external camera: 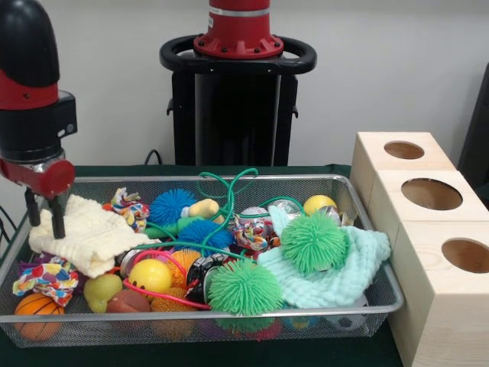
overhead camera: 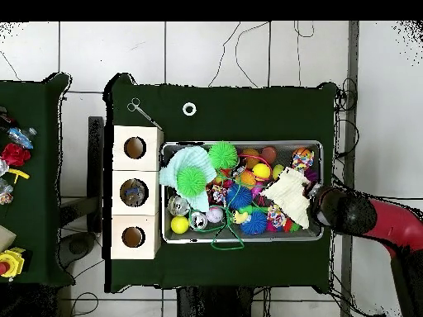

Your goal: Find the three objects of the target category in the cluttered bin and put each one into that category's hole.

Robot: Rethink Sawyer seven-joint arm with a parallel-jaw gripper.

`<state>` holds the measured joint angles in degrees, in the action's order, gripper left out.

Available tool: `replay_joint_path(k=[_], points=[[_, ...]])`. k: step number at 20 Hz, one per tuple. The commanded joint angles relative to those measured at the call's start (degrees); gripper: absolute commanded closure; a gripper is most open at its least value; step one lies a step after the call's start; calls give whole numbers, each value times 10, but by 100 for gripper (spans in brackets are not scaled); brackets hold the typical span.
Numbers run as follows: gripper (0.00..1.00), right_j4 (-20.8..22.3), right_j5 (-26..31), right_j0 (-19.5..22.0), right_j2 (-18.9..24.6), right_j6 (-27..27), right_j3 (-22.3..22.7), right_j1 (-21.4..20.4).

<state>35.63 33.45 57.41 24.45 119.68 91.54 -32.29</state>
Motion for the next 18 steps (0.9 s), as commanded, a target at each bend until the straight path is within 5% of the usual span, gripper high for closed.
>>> replay_joint_path(k=[1,7,18], points=[[0,16,19,-29,25,-81,15,-8],[0,22,15,-47,-2,-55,26,-18],[0,73,-67,-59,-49,-24,-6,65]])
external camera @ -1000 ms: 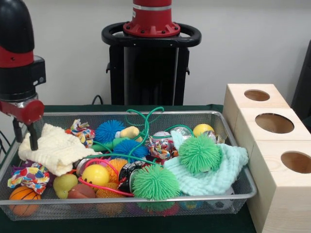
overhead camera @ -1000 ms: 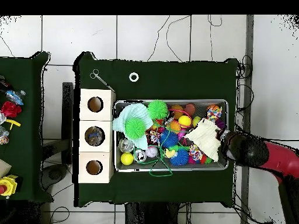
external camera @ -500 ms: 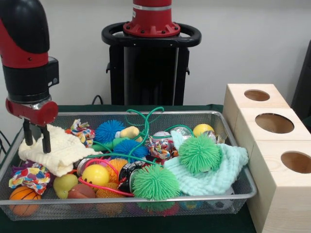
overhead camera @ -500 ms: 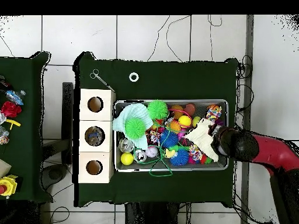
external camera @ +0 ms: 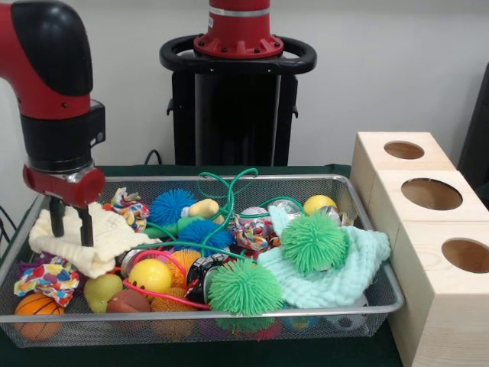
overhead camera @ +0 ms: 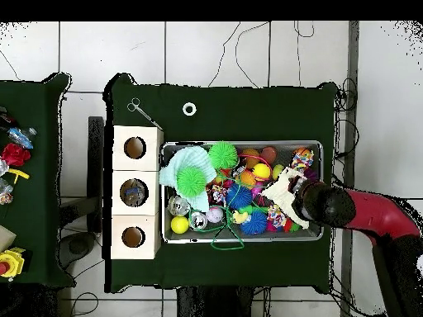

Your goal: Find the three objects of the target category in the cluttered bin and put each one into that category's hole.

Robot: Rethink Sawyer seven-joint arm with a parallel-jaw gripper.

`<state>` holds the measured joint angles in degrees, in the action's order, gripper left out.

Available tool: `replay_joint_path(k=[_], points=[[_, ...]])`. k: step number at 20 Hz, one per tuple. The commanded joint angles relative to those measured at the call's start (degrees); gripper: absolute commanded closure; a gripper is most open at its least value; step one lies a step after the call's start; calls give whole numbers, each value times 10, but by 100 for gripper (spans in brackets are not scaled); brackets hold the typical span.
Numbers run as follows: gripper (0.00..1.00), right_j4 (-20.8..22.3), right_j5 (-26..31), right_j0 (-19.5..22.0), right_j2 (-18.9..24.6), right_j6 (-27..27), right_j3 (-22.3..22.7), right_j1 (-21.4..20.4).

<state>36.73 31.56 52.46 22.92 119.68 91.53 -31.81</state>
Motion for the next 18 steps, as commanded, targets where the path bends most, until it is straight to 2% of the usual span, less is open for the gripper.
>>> replay_joint_path(k=[1,9,10,14,18], points=[[0,62,-48,-10,-35,-24,-7,62],[0,72,-52,-20,-52,-24,-22,75],[100,75,-57,-27,-59,-22,-26,76],[100,66,-56,-23,-55,-27,-28,74],[100,48,-34,-16,-49,-39,8,36]])
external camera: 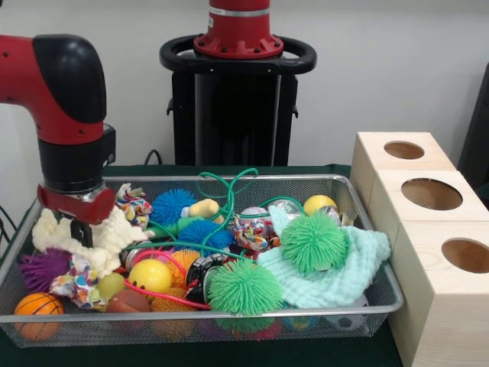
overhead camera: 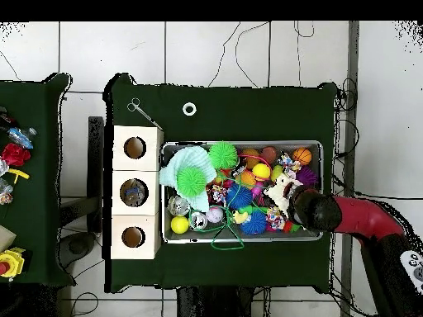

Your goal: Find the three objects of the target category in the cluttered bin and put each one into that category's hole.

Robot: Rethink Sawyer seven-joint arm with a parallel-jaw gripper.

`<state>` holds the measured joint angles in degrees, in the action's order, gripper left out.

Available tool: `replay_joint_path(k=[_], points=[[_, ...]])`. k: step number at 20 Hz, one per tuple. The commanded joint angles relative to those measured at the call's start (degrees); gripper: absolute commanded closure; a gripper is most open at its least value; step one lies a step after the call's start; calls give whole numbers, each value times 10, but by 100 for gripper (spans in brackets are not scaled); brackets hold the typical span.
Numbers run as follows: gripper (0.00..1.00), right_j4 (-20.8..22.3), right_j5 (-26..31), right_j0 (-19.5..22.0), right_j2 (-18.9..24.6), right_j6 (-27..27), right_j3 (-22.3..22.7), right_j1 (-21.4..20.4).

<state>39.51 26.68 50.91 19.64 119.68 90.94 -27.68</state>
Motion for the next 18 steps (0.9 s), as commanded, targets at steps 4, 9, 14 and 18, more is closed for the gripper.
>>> replay_joint_path(k=[4,9,14,18], points=[[100,-10,54,-9,-8,-36,42,-54],[100,-98,139,-15,23,-31,86,-151],[100,-150,183,-39,18,-7,92,-197],[100,-176,188,-64,8,30,84,-204]])
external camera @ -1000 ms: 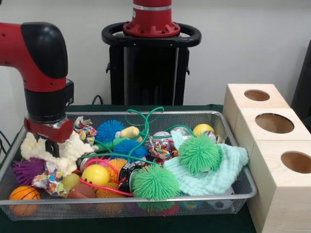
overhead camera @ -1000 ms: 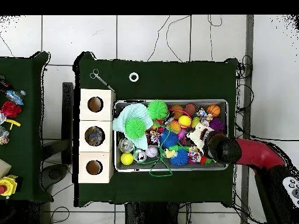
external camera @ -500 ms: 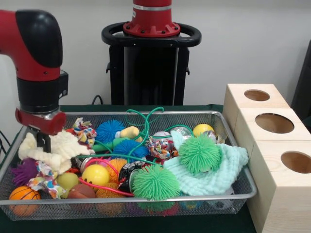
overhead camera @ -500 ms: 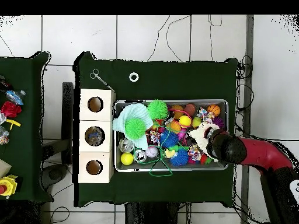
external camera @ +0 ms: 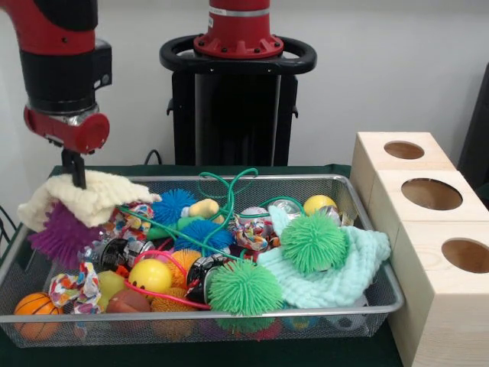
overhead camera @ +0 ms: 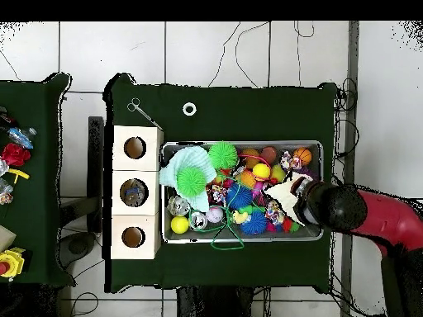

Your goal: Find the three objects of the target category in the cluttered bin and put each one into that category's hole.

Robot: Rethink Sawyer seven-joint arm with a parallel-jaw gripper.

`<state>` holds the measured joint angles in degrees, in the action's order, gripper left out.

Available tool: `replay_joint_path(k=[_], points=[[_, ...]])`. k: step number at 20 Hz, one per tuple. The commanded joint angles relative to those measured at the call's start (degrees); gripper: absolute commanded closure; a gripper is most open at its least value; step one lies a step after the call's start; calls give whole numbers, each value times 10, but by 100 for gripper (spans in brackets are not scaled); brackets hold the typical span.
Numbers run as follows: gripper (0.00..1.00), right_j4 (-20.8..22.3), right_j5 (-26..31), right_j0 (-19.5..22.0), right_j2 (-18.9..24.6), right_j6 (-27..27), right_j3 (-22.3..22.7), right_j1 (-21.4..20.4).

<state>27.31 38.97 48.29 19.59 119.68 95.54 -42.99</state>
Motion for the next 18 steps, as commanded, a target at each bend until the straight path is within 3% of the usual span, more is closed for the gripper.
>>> replay_joint_path(k=[1,8,18], points=[[100,-64,55,-43,8,45,38,-50],[100,-106,8,-86,-12,101,14,-35],[100,-156,20,-158,-61,139,-21,-30]])
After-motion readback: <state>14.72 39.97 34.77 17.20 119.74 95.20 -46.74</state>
